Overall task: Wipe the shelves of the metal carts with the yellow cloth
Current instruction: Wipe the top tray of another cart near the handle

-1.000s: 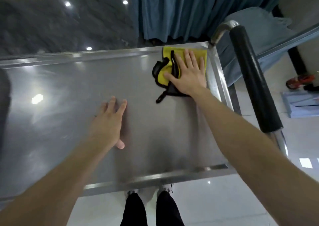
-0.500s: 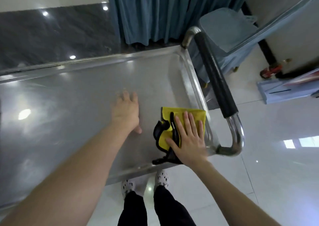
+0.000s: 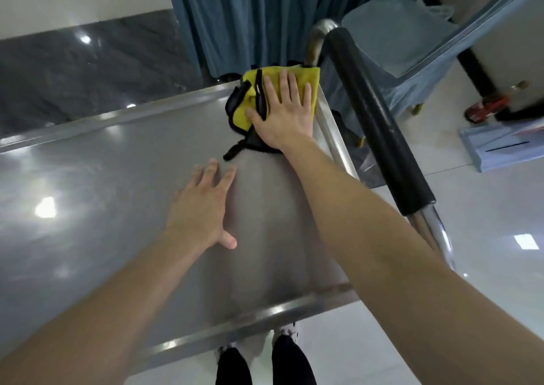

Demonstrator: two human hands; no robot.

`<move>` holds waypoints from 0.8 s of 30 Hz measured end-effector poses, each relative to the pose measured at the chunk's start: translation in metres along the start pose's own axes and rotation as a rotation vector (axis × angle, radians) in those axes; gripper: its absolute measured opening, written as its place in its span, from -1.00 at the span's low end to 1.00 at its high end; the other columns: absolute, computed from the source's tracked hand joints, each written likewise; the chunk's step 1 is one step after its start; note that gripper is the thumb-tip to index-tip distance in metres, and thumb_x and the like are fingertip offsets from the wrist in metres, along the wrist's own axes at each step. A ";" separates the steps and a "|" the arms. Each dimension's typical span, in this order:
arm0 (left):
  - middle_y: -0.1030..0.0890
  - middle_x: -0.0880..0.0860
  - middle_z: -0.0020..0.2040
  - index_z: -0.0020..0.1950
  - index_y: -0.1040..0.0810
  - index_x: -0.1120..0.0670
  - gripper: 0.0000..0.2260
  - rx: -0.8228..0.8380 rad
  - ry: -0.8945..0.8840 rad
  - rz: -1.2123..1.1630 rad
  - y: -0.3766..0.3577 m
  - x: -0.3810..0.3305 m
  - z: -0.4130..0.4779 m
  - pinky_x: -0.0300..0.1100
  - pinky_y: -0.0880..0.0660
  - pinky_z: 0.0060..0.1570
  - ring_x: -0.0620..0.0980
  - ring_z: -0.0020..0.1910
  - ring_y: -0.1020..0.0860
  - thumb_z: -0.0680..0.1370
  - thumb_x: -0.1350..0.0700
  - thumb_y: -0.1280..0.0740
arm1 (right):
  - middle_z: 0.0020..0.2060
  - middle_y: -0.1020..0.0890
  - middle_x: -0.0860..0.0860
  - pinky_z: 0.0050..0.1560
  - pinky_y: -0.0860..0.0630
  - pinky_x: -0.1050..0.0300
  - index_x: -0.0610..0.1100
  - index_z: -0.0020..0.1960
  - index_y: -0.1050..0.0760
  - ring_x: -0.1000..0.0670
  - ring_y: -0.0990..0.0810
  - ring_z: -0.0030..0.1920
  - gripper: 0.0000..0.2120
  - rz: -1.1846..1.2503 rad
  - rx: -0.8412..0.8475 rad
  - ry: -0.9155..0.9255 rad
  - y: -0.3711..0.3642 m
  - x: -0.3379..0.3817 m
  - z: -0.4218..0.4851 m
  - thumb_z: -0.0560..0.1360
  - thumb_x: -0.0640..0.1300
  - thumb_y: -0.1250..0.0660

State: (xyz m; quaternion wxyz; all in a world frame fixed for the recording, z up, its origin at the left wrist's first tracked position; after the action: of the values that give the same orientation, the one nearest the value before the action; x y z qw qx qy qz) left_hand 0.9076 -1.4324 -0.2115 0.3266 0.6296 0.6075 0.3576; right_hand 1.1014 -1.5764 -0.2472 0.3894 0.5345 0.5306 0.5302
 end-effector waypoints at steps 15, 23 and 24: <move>0.20 0.03 0.76 0.75 0.20 -0.16 0.45 -0.021 0.000 0.000 0.010 -0.003 -0.009 0.24 -0.36 0.49 0.16 0.74 0.05 0.16 -0.32 -0.73 | 0.74 0.00 -0.14 0.66 0.11 -0.36 0.01 0.75 -0.07 -0.13 0.12 0.73 -0.16 -0.002 -0.065 -0.045 -0.008 -0.051 -0.201 0.63 0.47 -0.04; 0.21 0.01 0.76 0.74 0.22 -0.16 0.43 -0.007 -0.003 0.029 0.011 -0.004 -0.007 0.23 -0.36 0.50 0.15 0.75 0.07 0.18 -0.34 -0.71 | 0.74 0.02 -0.10 0.66 0.25 -0.31 0.05 0.75 -0.01 -0.11 0.12 0.73 -0.16 -0.049 -0.022 0.057 0.009 -0.016 -0.007 0.61 0.47 0.19; 0.20 0.02 0.76 0.74 0.20 -0.16 0.43 -0.006 0.001 0.024 0.012 -0.005 -0.009 0.24 -0.37 0.49 0.15 0.74 0.07 0.17 -0.33 -0.71 | 0.74 -0.02 -0.11 0.66 0.23 -0.31 0.05 0.75 -0.05 -0.12 0.09 0.73 -0.18 -0.036 -0.051 0.074 0.009 -0.017 -0.025 0.62 0.46 0.17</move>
State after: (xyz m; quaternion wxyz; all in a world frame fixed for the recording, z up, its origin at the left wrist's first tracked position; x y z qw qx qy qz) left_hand 0.9066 -1.4382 -0.1968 0.3238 0.6358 0.5989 0.3637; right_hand 1.0807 -1.5981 -0.2382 0.3924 0.4949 0.5406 0.5557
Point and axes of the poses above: each hand's wrist, its own z-axis towards the middle knuckle, its own y-axis out of the back of the hand, x = y × z, the point moved 8 cm from there along z, towards the middle knuckle
